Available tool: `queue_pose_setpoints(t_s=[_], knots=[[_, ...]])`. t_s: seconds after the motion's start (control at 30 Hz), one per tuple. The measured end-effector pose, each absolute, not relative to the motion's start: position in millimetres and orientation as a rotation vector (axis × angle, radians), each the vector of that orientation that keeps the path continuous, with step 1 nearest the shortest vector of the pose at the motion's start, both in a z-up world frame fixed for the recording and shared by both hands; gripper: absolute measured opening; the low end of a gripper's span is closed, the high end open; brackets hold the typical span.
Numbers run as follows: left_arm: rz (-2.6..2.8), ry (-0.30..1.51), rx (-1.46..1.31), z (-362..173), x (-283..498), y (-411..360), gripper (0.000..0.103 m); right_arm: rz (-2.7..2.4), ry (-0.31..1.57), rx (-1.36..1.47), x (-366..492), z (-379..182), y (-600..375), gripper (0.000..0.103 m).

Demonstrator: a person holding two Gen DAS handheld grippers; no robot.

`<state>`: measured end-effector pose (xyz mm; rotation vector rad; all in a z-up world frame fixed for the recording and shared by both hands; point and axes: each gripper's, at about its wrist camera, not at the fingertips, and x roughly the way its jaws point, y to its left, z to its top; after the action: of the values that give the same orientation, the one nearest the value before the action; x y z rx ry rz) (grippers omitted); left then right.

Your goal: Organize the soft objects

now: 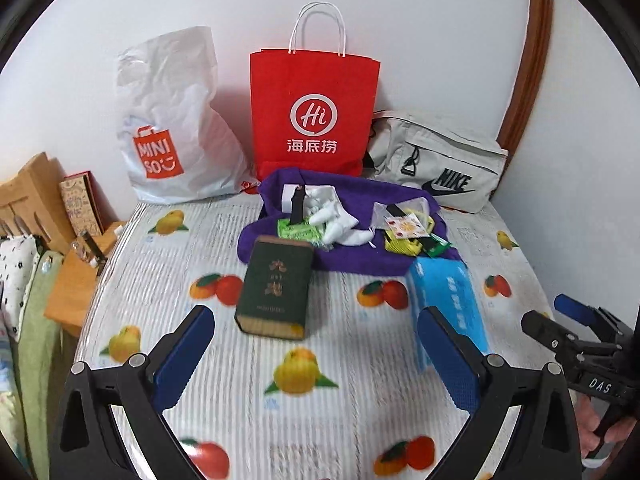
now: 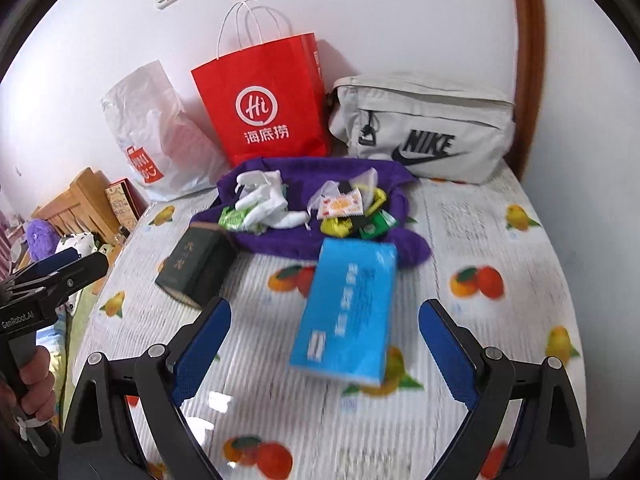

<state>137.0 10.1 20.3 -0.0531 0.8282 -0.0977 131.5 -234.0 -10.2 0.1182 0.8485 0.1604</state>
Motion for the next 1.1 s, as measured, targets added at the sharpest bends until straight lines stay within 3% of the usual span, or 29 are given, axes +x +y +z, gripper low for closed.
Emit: queue_pose_setpoints(t_s=[0.5,1.1], knots=[[-0.083,0.755,-0.015,24.8,22.9,1.3,0.103,0.114,0.744,0.018,16.3,4.9,-221.8,0.094],[-0.056,0.719,-0.004,30.7,-15.8,1.8,0.103,0.125,0.705,0.047,-29.9,7.8,-218.9,0.094]])
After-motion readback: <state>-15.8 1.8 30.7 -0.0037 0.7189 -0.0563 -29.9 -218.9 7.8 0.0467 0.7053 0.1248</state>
